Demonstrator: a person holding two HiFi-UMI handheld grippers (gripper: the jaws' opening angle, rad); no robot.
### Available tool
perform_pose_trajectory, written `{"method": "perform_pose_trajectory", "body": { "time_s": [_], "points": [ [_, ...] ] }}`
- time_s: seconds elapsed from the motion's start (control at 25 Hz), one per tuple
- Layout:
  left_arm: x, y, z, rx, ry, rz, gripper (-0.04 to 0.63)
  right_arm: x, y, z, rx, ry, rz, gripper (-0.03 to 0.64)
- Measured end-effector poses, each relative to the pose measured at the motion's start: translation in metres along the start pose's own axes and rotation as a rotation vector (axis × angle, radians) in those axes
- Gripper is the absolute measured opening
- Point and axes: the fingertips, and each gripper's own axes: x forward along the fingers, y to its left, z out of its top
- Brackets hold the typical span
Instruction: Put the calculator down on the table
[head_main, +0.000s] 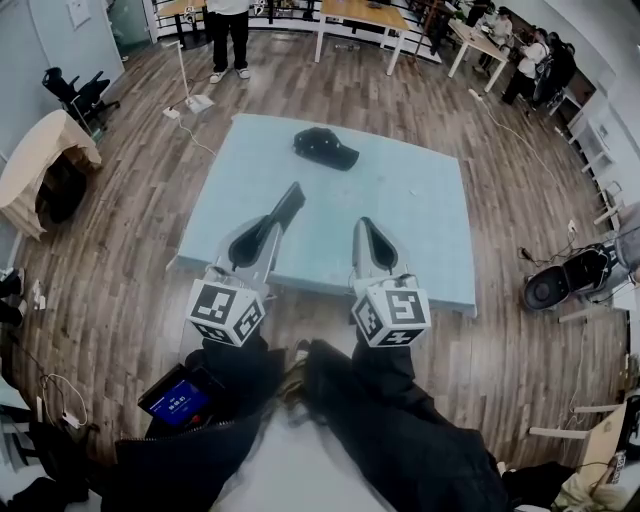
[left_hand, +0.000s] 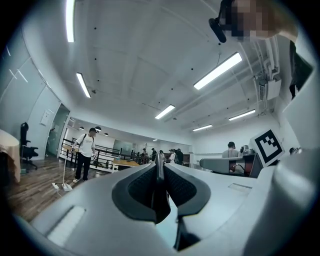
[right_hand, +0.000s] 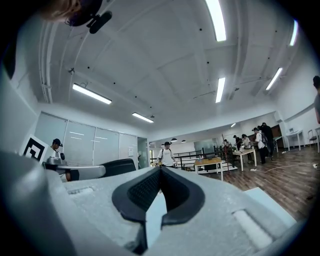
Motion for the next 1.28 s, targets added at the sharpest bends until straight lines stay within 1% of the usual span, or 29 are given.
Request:
{"method": "perform_pose_trajectory", "body": {
  "time_s": [0.16, 0.32, 0.52, 0.68, 1.0, 1.12, 1.28],
  "points": [
    [0.029, 0.006, -0.006, -0.002, 0.014, 0.015, 0.048, 0.025, -0.02, -0.003, 0.011, 0.013, 0.016, -0.003],
    [0.047, 0.016, -0.018, -0.008, 0.055, 0.038, 0.048, 0.042, -0.037, -0.015, 0.041, 0.036, 0.017, -0.003],
    [0.06, 0.035, -0.029, -0.01, 0.09, 0.061, 0.049, 0.065, -0.039, -0.034, 0.066, 0.073, 0.045, -0.003],
    [0.067, 0.046, -0.036, -0.037, 0.1, 0.044, 0.048, 0.076, -0.037, -0.044, 0.065, 0.1, 0.043, -0.003],
    [0.086, 0.069, -0.04, -0.057, 0.128, -0.018, 0.048, 0.093, -0.029, -0.035, 0.028, 0.111, -0.012, -0.003],
    [0.091, 0.077, -0.051, -0.067, 0.16, -0.032, 0.048, 0.099, -0.025, -0.043, 0.027, 0.139, -0.022, -0.003],
    [0.094, 0.093, -0.085, -0.073, 0.244, -0.025, 0.048, 0.109, -0.021, -0.067, 0.031, 0.204, -0.028, -0.003]
  ]
}}
